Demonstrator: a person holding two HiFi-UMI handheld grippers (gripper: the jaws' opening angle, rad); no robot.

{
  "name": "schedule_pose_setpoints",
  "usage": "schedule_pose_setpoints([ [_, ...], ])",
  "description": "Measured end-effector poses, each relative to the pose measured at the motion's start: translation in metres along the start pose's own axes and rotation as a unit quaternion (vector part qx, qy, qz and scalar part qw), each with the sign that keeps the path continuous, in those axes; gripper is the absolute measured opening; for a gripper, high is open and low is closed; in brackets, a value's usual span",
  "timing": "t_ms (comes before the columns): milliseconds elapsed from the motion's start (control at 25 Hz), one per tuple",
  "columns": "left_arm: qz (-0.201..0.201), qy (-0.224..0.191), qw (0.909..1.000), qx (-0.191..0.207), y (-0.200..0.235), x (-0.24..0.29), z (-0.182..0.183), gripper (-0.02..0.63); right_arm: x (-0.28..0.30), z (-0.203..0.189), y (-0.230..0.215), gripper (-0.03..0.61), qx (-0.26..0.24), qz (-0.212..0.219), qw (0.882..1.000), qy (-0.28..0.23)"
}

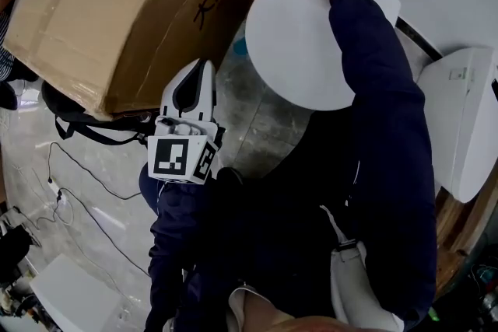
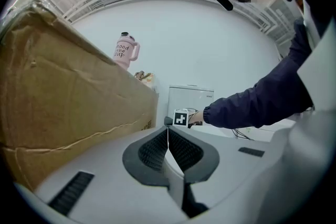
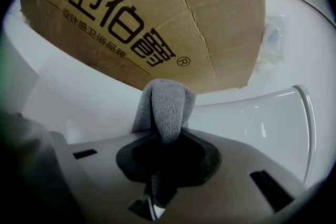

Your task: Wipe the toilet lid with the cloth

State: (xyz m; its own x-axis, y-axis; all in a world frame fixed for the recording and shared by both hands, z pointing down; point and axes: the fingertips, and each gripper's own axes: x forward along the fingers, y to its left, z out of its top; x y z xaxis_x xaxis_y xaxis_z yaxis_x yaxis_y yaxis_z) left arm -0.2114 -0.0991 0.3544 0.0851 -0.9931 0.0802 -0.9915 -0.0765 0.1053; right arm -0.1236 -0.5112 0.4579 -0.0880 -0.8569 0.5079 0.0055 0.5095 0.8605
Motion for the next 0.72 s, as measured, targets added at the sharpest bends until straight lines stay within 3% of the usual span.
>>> schedule_pose_setpoints([
  [240,-0.023,-0.020,0.9995,-0.002,-0.009,0.012,0.009,0.017,-0.029,0.011,0.029,0.066,-0.014,0.055,0.998,-0.012],
  [720,-0.047,-0.045,0.9978,0.009,-0.005,0.022,0.030,0.017,-0.105,0.044,0.092,0.064,-0.029,0.102,0.993,-0.059],
])
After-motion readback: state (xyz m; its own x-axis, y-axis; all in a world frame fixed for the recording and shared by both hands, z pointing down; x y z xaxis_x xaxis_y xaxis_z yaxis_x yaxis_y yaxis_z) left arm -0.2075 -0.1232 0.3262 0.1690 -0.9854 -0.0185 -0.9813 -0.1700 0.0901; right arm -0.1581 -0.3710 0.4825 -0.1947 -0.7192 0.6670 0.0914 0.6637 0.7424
